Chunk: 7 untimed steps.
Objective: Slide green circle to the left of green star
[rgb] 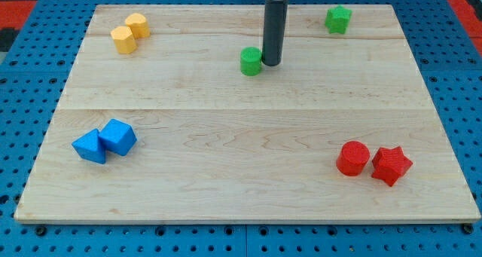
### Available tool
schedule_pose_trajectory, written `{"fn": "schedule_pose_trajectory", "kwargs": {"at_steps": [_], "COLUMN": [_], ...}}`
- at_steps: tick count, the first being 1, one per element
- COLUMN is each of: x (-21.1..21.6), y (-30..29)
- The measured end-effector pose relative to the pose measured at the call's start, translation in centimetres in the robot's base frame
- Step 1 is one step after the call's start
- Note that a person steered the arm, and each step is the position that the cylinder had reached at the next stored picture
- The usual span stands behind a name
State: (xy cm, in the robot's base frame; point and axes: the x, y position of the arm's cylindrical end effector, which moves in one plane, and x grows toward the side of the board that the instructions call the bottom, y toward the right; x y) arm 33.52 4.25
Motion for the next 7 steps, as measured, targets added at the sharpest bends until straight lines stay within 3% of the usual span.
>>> {"fn": "schedule_pose_trajectory", "kwargs": {"at_steps": [2, 3, 4, 6, 7], "x": [10.0, 5.3, 2.1, 5.1, -2.0], "y": [-8.2, -10.8, -6.5, -3.0, 0.4]}}
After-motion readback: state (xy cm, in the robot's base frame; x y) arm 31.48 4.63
